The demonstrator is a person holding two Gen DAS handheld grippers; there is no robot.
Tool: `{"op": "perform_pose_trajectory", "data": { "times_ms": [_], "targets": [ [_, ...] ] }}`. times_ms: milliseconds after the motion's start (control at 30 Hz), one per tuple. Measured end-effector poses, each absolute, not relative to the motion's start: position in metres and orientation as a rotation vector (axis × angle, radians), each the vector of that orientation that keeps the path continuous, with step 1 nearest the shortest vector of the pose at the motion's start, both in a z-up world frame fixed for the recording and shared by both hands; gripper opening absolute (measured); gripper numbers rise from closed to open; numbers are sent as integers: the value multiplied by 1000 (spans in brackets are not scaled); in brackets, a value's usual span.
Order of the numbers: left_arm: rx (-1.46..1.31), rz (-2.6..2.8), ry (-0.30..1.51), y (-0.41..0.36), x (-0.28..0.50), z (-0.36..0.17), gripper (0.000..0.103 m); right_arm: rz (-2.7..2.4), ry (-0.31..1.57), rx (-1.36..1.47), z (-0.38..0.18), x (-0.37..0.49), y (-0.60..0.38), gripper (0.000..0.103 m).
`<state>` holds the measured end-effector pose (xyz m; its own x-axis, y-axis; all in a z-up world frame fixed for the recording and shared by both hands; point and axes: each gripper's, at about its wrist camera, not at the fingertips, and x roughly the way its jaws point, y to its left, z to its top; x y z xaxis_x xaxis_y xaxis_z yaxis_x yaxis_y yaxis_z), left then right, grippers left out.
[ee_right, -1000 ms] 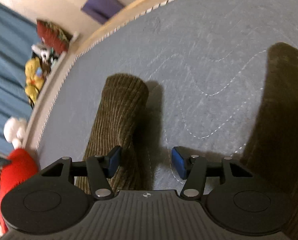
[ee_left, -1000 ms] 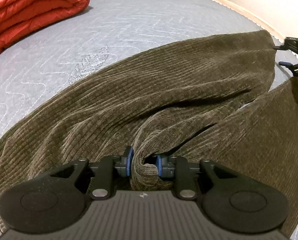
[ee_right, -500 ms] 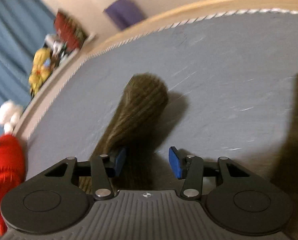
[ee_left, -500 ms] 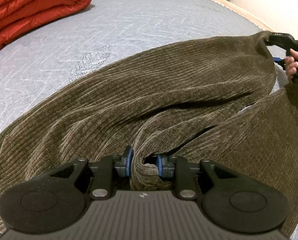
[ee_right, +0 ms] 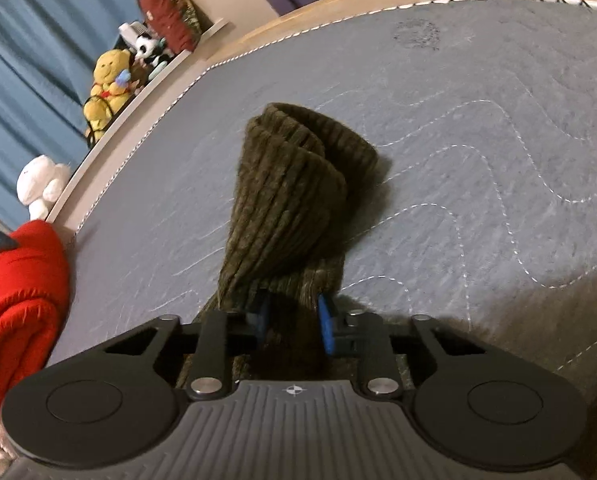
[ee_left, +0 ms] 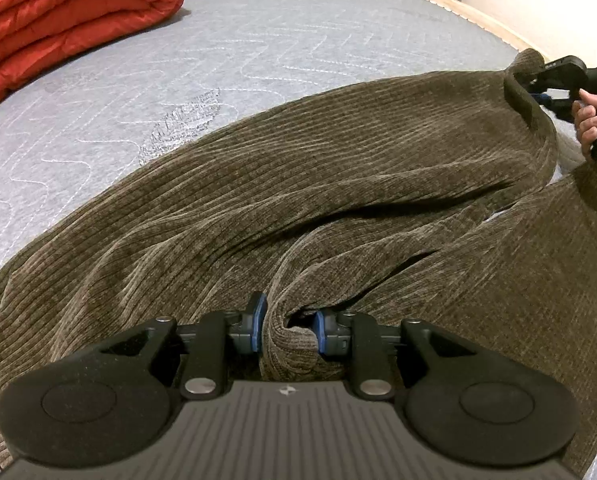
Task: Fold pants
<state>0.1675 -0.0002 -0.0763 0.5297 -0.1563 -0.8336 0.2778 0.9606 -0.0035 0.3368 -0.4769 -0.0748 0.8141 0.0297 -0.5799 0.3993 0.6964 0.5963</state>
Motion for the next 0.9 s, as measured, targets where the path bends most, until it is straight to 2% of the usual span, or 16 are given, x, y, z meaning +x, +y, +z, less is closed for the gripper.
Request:
{"op": "perform_pose_trajectory", "data": {
  "times_ms": [67,167,233,333,433,467,567,700,900],
  "targets": [
    [129,-259,981,0,168,-76,27,-293,568,745,-61,328,-476,7],
    [118,-264,980,1,168,-74,27,-459,486,698,-30,296,-477,6],
    [120,-267,980,2,168,-73,27,-607,567,655,-19,277,-479,6],
    [136,-282,986,1,167,-74,27,-746,764,738,-34,257,-492,6],
    [144,-287,987,0,167,-75,27,-863,733,680,-27,244,-496,11],
    [144,-289,986,0,166,-75,27,-844,691,666,-22,244,-495,15],
    [142,-288,982,-1,165,-76,27,-643,589,637,-9,262,-483,50],
    [131,-286,976,1,165,-75,27,-411,602,626,-7,310,-468,54],
    [161,-294,967,-2,162,-75,27,-407,672,653,-29,379,-474,56]
  ]
}}
